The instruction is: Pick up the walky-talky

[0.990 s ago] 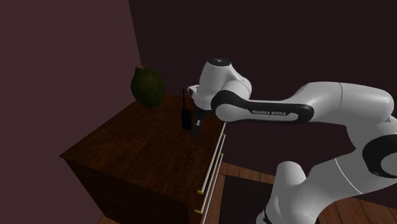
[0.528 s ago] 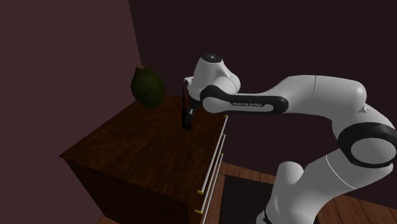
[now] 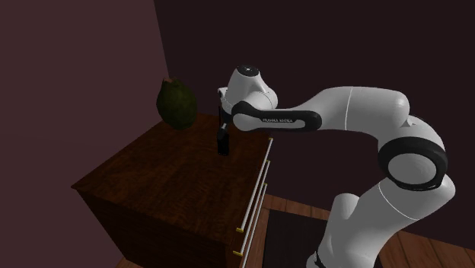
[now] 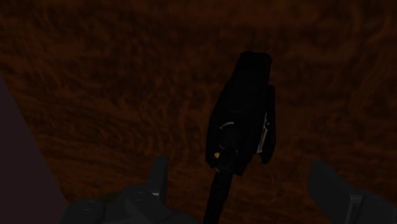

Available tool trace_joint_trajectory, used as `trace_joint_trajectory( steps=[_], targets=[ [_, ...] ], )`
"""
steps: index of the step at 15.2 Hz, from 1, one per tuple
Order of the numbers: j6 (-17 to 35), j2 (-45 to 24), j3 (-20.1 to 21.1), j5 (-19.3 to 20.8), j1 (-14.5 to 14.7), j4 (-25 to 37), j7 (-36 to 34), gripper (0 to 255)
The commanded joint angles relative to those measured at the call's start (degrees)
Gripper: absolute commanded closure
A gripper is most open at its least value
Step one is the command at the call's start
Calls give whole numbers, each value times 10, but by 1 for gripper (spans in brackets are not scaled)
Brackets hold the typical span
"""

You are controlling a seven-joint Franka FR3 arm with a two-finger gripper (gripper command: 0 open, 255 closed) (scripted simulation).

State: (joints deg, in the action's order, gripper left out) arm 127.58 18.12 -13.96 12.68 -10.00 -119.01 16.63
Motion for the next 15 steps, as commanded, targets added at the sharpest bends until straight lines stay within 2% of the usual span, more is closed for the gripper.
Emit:
trace_joint_trajectory(
  steps=[1, 6, 7, 15],
  targets=[
    [17, -2, -1, 2, -1, -13, -2, 0],
    [44, -4, -3, 6, -3, -39, -6, 0],
    [44, -3, -3, 6, -3, -39, -6, 255],
    [45, -2, -4, 6, -3, -43, -6, 255]
  ],
)
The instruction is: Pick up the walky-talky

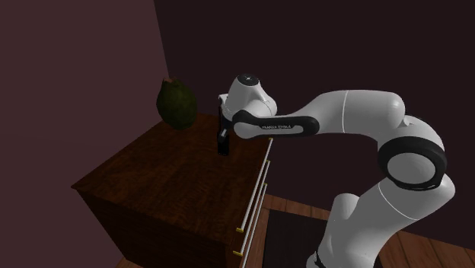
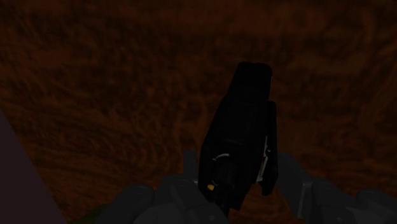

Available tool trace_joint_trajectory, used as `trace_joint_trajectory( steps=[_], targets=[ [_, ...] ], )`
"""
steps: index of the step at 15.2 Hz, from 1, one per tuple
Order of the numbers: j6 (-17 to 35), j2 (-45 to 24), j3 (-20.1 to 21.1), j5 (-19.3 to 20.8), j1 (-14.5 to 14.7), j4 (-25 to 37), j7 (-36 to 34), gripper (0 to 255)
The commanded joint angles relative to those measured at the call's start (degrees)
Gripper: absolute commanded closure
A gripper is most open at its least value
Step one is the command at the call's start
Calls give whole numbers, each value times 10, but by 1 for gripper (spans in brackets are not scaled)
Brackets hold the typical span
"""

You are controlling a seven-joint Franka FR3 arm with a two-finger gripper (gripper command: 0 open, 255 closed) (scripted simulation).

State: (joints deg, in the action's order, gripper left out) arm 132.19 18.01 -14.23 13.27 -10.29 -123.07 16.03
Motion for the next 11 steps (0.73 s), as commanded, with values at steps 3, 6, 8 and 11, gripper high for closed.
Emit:
trace_joint_trajectory(
  steps=[3, 6, 8, 11],
  targets=[
    [-17, -2, 1, -2, 1, 16, 2, 255],
    [-40, -1, 2, -5, 2, 38, 6, 255],
    [-55, -1, 3, -7, 3, 54, 8, 255],
    [-78, -3, 3, -10, 4, 78, 12, 255]
  ],
)
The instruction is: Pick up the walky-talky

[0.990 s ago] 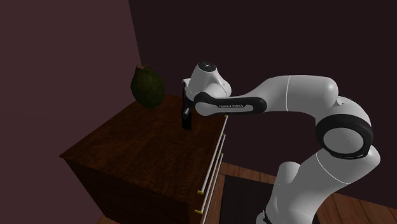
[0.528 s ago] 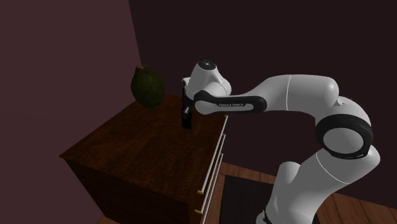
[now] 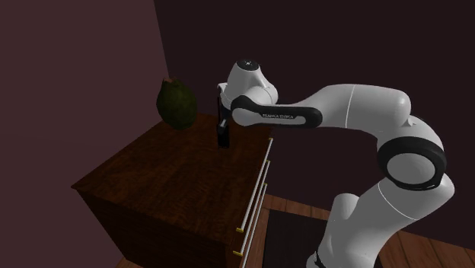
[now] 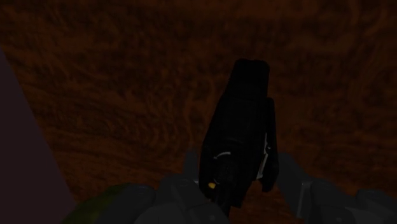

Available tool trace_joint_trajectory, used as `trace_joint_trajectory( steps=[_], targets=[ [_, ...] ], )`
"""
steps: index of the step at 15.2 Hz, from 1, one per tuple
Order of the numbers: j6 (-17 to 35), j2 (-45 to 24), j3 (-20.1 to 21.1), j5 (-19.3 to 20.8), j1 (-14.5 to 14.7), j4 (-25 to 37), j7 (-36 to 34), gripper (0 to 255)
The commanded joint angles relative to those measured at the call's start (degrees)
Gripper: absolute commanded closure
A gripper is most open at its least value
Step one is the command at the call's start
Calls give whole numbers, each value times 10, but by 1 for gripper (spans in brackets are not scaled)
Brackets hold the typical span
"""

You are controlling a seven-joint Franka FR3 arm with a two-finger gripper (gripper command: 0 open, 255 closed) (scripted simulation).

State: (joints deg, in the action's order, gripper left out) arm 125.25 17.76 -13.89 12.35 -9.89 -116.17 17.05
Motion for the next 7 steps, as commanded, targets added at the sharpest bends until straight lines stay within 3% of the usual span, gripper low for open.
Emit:
trace_joint_trajectory(
  steps=[1, 7],
  targets=[
    [-16, -1, 0, -2, 1, 17, 3, 255],
    [-48, -5, 1, -6, 3, 53, 8, 255]
  ],
)
